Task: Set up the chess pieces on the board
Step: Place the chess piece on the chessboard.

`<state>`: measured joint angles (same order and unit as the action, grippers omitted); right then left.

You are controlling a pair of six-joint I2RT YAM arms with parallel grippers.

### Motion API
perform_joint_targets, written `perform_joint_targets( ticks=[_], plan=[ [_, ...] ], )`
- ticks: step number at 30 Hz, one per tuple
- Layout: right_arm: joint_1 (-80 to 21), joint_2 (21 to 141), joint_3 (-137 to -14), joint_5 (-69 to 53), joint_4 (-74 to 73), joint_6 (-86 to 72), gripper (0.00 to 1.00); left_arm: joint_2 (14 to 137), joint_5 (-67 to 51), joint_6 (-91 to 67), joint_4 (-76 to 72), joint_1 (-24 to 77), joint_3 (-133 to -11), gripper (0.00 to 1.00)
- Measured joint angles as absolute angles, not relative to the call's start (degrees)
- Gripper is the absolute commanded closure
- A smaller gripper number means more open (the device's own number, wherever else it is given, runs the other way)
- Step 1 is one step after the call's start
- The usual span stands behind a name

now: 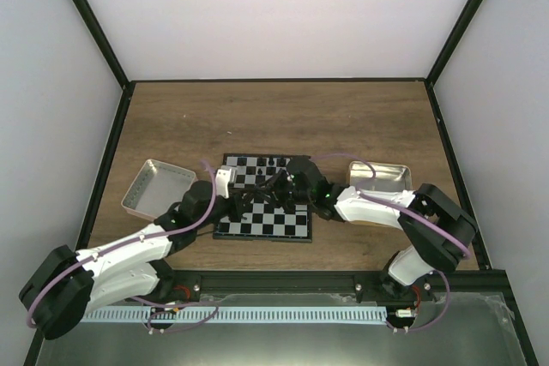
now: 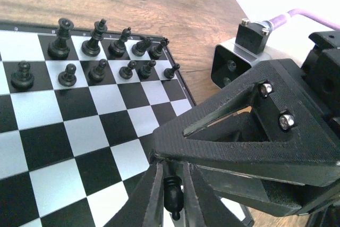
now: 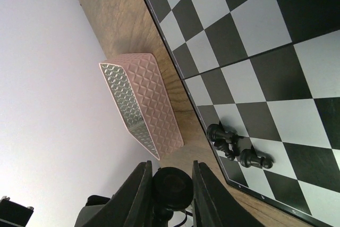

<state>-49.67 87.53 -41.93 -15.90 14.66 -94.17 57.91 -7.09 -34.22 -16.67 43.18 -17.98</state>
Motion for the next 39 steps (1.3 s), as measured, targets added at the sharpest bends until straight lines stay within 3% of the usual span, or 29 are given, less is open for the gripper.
perform_joint_targets(
  ticks=[4,8,11,27,31,33,35,39],
  plan=[
    [-49.7,87.6,-41.9,-15.9,14.6,-93.9,0.70,57.9,-6.4,-33.9,-15.1,43.2,-18.5,0.96],
    [-49.7,87.6,-42.0,-15.2,14.2,-91.9,0.51,59.0,-5.2,-32.9,-8.8,43.2,-21.9,0.96],
    [-49.7,87.4,-42.0,-13.2,11.8,-89.1,0.42,61.5,-4.5,-31.5,-1.0,43.2,-27.0,0.96],
    [-48.9,64.8,-35.7,11.3,-8.5,-77.5,0.39,88.8,-3.2,-24.8,40.0,43.1,-57.0,0.95],
    [-48.9,61.8,-33.1,14.2,-10.9,-76.3,0.39,93.6,-2.9,-23.4,44.3,43.1,-62.3,0.83],
    [-48.9,60.8,-32.4,15.1,-11.8,-75.6,0.38,95.9,-2.8,-22.8,46.0,43.1,-63.9,0.70],
    [-48.9,60.1,-32.0,15.9,-12.2,-75.0,0.38,97.8,-2.6,-22.3,47.0,43.1,-64.8,0.63],
    [-48.9,59.2,-32.0,16.9,-12.3,-73.4,0.38,98.9,-2.3,-22.6,48.1,43.1,-65.6,0.58]
  ],
)
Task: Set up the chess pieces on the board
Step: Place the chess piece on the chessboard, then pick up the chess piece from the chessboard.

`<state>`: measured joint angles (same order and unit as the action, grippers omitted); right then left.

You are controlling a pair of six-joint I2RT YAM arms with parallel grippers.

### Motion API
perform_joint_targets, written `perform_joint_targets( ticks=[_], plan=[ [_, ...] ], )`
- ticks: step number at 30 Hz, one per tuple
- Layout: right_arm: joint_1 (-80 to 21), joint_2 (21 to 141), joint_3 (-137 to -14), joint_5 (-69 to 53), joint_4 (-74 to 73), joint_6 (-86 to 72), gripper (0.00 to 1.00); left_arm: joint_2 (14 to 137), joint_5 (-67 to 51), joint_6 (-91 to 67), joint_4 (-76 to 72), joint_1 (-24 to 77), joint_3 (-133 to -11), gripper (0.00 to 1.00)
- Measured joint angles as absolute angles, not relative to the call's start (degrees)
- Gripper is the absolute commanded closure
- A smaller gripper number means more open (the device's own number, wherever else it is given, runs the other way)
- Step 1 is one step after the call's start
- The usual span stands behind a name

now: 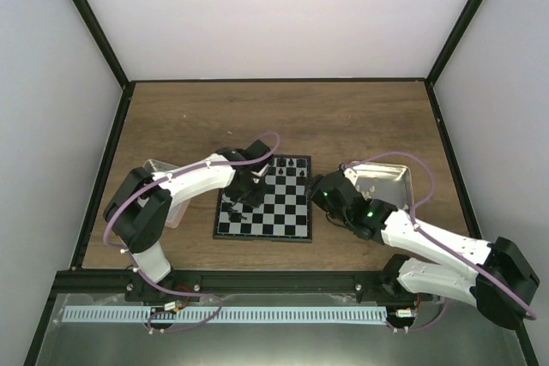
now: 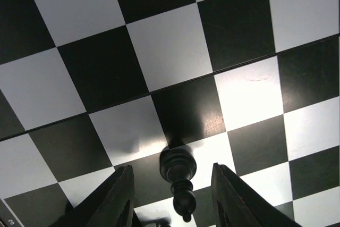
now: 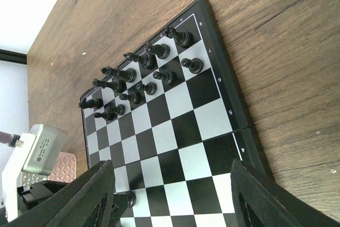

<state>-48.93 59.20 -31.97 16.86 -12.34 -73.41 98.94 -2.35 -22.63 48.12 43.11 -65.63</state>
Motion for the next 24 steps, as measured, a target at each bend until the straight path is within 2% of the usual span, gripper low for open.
perform_joint_targets(
  ticks=[9,12,18,24],
  plan=[
    [-48.9,59.0,-31.7,17.5,-12.4,-72.2,0.38,98.9,-3.1,-23.7,48.0,43.1,-65.9,0.61],
    [-48.9,59.1,-31.7,17.6,-12.4,-72.0,0.38,98.9,-3.6,-23.6,47.9,43.1,-65.8,0.67],
    [-48.9,59.4,-31.7,17.6,-12.4,-72.0,0.38,98.9,-4.2,-22.9,47.6,43.1,-65.5,0.91],
    [-48.9,59.4,-31.7,17.8,-12.4,-72.0,0.38,98.9,-2.0,-22.4,47.6,43.1,-65.7,0.95]
  ],
)
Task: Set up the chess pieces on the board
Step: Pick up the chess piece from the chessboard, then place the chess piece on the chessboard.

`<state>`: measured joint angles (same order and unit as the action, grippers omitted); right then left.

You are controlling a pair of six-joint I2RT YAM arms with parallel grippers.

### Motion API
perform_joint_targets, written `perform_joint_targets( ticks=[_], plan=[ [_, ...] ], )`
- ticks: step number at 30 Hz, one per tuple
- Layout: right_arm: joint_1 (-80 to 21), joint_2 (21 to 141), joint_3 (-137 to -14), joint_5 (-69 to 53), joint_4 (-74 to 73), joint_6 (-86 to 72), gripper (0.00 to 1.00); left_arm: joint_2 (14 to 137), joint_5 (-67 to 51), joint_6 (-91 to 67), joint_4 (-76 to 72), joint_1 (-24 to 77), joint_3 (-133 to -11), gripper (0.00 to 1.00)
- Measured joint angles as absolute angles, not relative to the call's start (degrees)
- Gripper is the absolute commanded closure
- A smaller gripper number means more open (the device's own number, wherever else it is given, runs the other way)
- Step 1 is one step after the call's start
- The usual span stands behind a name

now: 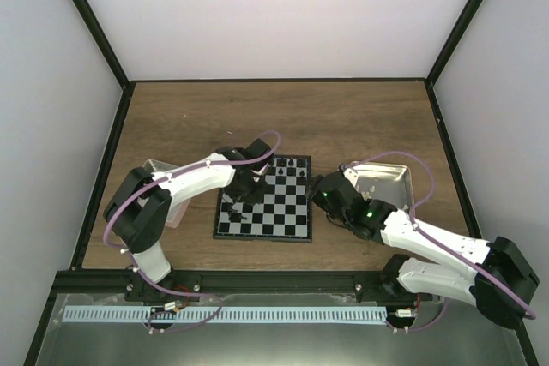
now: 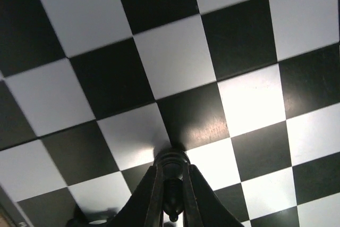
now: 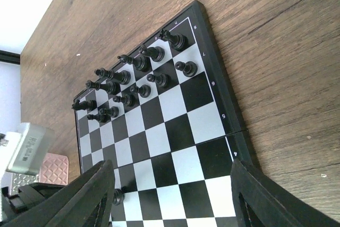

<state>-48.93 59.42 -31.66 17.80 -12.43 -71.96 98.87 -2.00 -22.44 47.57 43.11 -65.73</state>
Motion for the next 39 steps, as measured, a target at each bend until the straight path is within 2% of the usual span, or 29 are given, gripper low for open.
perform_joint_targets(
  ticks=[8,17,26,39],
  plan=[
    [-48.9,58.9,-31.7,18.3,-12.4,-72.0,0.38,99.9,3.9,-20.8,51.2,41.2,-77.4,0.95],
    [-48.9,57.4,-29.9,18.7,-12.5,-72.0,0.38,106.0,6.1,-17.7,52.9,34.0,-87.2,0.94],
    [-48.9,57.0,-29.8,19.2,-12.6,-72.0,0.38,115.3,6.0,-15.8,53.0,33.2,-91.7,0.94],
    [-48.9,56.6,-29.8,20.7,-14.1,-71.3,0.38,119.3,6.6,-14.5,51.9,33.0,-93.2,0.91]
  ],
)
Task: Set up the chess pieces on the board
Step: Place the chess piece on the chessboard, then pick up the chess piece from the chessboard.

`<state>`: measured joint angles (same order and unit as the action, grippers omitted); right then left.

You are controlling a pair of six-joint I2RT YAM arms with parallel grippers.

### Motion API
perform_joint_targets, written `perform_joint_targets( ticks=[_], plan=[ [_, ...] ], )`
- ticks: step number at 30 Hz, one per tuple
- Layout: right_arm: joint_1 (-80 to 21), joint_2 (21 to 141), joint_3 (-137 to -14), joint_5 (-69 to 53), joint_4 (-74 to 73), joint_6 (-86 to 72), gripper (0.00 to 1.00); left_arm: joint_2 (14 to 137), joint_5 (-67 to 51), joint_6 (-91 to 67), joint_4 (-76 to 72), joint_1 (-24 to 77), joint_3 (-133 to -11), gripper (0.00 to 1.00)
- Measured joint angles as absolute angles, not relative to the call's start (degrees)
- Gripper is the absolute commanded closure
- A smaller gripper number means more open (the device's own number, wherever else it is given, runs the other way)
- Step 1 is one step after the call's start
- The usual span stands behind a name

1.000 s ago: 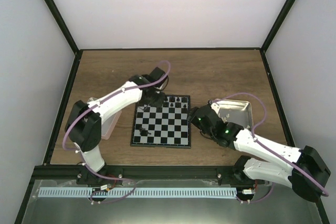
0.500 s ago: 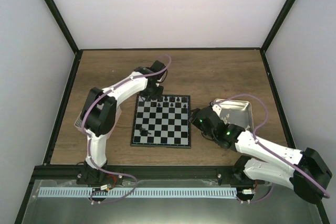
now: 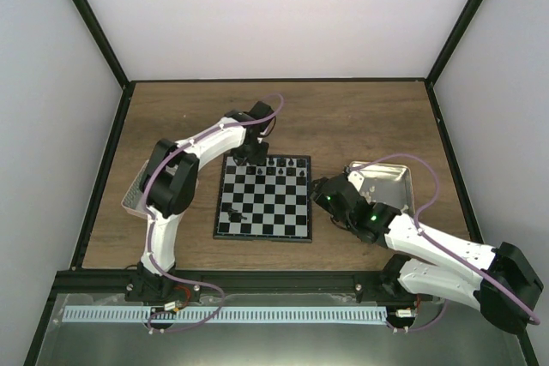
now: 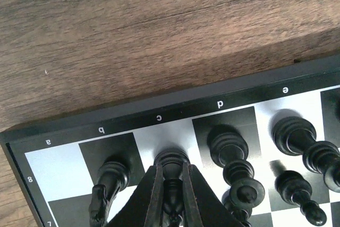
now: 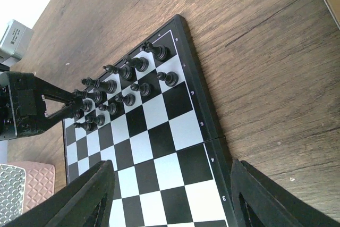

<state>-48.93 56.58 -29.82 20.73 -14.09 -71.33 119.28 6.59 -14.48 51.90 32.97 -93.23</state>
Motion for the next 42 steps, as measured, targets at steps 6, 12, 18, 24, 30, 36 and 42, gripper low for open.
perform_joint_targets(
  ticks=[6,12,18,24,30,36,42],
  plan=[
    [-48.9,56.6,-29.8,20.9,-14.2,-71.1,0.38,119.9,6.7,-14.1,51.5,33.0,-93.8,0.84],
    [-48.9,56.9,-29.8,21.1,-14.0,-69.0,0.38,120.0,6.7,-13.2,51.8,32.9,-94.4,0.71],
    [-48.9,58.6,-29.8,20.2,-13.0,-66.1,0.38,119.4,6.1,-13.0,52.3,32.8,-96.3,0.69],
    [-48.9,62.2,-30.5,16.4,-9.9,-60.2,0.41,112.1,5.8,-13.5,51.7,32.7,-94.4,0.68],
    [-50.6,71.8,-35.9,8.8,-5.9,-51.2,0.46,96.1,9.1,-16.5,48.1,32.7,-83.5,0.64],
    [-56.3,85.4,-46.6,1.2,-4.0,-43.1,0.50,82.6,15.4,-20.7,43.2,31.7,-71.5,0.54],
    [-60.4,97.4,-56.6,-4.5,-4.4,-36.9,0.52,71.3,19.5,-23.4,38.9,30.2,-64.6,0.51]
  ],
)
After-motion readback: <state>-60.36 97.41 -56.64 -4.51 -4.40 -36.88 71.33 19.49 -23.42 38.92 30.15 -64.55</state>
